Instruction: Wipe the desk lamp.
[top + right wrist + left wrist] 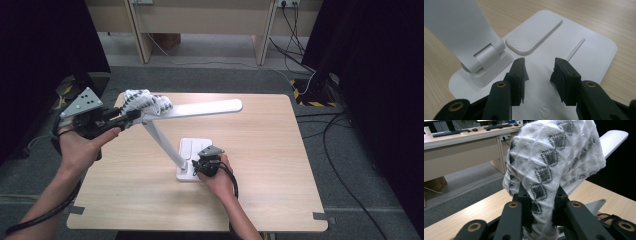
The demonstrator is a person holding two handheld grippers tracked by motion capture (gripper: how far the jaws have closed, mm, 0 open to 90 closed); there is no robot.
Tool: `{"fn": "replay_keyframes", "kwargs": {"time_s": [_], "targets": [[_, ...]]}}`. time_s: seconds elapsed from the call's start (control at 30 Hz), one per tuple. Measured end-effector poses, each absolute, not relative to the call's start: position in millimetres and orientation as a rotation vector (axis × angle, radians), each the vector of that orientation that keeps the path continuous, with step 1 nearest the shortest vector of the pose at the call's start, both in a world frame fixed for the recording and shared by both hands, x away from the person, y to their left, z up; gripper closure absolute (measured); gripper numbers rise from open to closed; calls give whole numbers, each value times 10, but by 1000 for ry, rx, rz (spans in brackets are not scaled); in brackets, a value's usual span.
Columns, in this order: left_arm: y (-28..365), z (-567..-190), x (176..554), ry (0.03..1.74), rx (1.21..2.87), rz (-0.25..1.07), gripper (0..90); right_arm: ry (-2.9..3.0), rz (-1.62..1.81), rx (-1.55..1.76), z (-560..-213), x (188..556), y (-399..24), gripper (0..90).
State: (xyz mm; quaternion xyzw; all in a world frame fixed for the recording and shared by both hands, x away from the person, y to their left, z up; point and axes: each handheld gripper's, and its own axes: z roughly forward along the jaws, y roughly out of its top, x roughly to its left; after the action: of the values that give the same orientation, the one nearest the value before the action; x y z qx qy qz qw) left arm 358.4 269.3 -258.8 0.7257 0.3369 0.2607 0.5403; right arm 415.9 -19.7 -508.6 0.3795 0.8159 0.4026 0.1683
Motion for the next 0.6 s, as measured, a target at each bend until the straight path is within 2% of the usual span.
{"fn": "replay_keyframes", "kwargs": {"time_s": [0.6], "targets": [[2532,-2545,3613,773,1735,616,743,2317,1143,1087,-5084,4154,-191,631]]}}
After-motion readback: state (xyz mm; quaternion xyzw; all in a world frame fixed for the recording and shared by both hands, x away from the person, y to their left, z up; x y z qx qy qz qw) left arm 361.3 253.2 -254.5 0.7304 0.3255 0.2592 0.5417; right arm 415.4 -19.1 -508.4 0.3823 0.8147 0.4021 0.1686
